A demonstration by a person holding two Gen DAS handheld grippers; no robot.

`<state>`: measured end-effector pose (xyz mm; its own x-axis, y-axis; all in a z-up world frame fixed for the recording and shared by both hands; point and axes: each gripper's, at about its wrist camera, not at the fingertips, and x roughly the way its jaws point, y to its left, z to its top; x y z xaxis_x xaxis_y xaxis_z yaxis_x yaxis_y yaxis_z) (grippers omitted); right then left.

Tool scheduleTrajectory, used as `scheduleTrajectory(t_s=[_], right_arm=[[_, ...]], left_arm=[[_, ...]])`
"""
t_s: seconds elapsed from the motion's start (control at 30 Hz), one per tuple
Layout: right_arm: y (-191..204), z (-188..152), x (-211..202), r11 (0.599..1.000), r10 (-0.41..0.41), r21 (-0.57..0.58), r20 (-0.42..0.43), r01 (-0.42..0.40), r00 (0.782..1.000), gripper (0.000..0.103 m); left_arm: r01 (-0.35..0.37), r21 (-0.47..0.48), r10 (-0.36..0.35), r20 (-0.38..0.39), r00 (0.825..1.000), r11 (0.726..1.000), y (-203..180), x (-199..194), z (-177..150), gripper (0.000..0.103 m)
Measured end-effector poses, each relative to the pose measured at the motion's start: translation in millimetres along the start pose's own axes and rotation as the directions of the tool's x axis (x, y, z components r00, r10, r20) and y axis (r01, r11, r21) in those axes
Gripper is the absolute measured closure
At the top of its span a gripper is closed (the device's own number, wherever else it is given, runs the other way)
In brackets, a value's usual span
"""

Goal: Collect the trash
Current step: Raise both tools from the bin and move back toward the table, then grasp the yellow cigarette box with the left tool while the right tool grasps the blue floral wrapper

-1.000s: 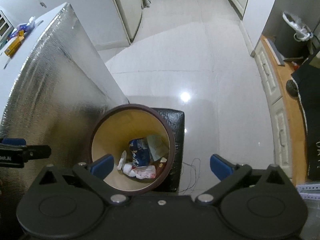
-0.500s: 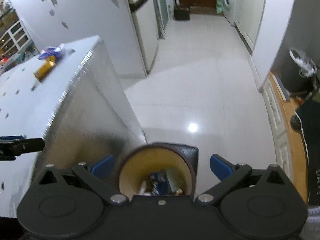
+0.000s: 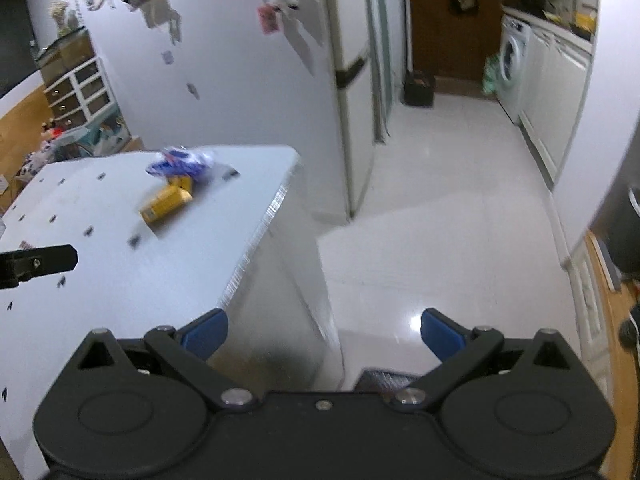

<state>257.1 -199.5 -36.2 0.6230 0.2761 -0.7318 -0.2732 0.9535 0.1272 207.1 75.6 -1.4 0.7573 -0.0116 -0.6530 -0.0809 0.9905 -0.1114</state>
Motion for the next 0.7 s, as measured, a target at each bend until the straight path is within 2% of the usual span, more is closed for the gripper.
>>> scheduleTrajectory(t_s=[0.07, 0.13, 0.4, 0.57, 0.7], right_arm=[[14.7, 11.7, 9.3, 1.000, 0.012, -0.020, 0.023, -0.012, 1.000, 0.000], [29.7, 25.6, 20.0, 0.999, 0.024, -0.044, 0.043, -0.023, 0.999, 0.000], [78.2, 75.6, 65.7, 0.990, 0.066, -0.131, 0.148, -0.046, 0.987, 0.000], [107.1, 109.4, 102.4, 0.971, 0.091, -0.230, 0.134, -0.058, 0.987, 0.000], [126.4, 131.9, 130.5, 0.951, 0.119, -0.297, 0.083, -0.089, 0.989, 0.000]], left_arm=[[-0.016, 0.037, 0.015, 0.036, 0.999, 0.999, 14.5, 4.2, 5.8, 0.000], [-0.015, 0.056, 0.013, 0.042, 0.999, 0.998, 25.9, 11.4, 11.0, 0.000], [0.039, 0.159, -0.049, 0.064, 0.997, 0.987, 61.2, 59.9, 24.9, 0.000], [0.100, 0.210, -0.109, 0.032, 0.994, 0.973, 73.9, 101.5, 30.3, 0.000], [0.156, 0.200, -0.161, 0.013, 0.987, 0.967, 85.9, 133.9, 38.7, 0.000]])
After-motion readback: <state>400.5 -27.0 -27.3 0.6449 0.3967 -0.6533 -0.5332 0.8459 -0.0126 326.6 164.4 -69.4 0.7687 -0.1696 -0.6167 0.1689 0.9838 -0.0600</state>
